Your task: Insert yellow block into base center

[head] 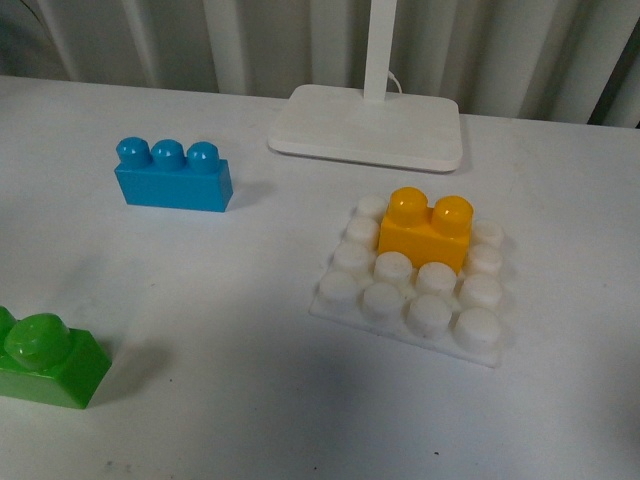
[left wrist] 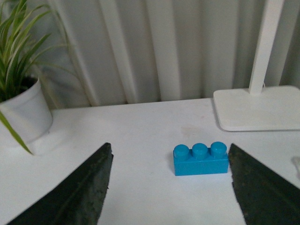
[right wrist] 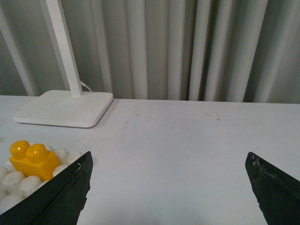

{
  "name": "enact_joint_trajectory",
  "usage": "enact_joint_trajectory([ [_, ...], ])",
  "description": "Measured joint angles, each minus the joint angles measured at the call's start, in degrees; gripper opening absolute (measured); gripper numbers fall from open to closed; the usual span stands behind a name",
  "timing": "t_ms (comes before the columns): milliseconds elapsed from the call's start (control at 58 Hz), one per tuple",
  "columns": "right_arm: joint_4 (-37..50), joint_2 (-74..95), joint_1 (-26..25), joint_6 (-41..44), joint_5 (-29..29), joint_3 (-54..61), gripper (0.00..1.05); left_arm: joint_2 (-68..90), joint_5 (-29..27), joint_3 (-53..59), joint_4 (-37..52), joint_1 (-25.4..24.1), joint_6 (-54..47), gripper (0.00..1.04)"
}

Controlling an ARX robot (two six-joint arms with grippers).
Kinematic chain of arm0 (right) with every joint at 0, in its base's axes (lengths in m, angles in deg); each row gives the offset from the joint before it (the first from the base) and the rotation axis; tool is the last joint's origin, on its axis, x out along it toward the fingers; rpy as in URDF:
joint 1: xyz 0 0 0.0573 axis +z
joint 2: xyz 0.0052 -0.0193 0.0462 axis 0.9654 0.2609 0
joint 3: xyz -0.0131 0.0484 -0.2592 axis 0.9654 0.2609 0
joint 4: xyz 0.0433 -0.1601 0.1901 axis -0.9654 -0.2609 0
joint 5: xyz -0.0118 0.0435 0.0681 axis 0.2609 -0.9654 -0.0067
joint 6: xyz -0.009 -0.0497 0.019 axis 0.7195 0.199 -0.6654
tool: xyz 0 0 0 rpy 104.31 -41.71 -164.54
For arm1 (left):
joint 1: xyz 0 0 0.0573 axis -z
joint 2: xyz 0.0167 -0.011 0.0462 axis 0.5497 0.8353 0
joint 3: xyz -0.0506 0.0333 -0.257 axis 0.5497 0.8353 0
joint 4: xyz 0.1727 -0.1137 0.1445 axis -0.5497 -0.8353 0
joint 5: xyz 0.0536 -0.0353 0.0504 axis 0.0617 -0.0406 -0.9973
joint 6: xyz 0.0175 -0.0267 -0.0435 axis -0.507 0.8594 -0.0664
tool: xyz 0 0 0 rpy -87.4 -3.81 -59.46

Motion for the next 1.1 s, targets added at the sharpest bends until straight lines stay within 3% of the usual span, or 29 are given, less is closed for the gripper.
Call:
enact_joint_trajectory([
  [121,0.0,0.0,0.0,0.0,0.0,0.0,0.96,-3.5,2.4,3.9,0.0,-3.1,6.4,0.51],
  [242,0.0,0.0,0.0,0.0,0.0,0.0,0.96,-7.2,5.2,6.9,-0.5,-5.9,8.4,0.26],
  [259,0.0,0.0,0.0,0.0,0.0,0.0,0.96,-8.2,6.1,7.6,-0.7,-6.6,8.6,0.19],
  [345,0.0,0.0,0.0,0.0,0.0,0.0,0.96,-10.3,7.3,9.0,-1.4,-7.9,8.8,0.04],
  [449,0.0,0.0,0.0,0.0,0.0,0.0,0.96,-13.2,9.0,10.8,-2.7,-9.7,9.3,0.04],
  [500,0.0,0.0,0.0,0.0,0.0,0.0,0.96,-15.1,14.1,11.5,-3.8,-13.5,9.3,0.04],
  [587,0.0,0.0,0.0,0.0,0.0,0.0,0.96,-17.1,14.5,12.3,-4.9,-15.7,9.5,0.04],
  [1104,0.0,0.0,0.0,0.0,0.0,0.0,0.96,-28.8,15.0,15.7,-12.2,-15.9,9.6,0.04],
])
